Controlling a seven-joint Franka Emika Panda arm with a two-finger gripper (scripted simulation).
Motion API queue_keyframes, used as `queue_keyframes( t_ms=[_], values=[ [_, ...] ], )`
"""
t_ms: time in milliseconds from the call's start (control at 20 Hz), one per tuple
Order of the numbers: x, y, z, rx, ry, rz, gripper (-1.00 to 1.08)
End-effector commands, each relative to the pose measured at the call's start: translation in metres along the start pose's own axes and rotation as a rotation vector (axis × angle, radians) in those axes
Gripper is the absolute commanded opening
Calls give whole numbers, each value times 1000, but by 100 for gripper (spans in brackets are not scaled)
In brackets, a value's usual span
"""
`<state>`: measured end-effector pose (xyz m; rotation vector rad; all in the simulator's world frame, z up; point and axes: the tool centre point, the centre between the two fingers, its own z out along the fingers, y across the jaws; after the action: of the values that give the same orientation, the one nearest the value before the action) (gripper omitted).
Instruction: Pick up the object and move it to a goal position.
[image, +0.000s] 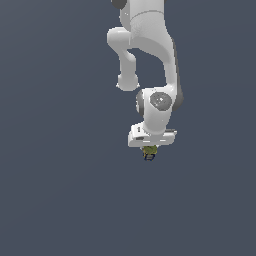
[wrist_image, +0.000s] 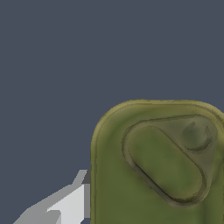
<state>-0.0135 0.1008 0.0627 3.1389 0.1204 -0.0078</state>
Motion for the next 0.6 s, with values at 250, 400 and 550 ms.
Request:
queue_keyframes(
  t_ms=[250, 400, 550],
  values=[
    [-23, -57, -4, 0, 5, 1, -100],
    [-27, -69, -5, 0, 5, 1, -100],
    [-29, -74, -5, 0, 5, 1, -100]
  ],
)
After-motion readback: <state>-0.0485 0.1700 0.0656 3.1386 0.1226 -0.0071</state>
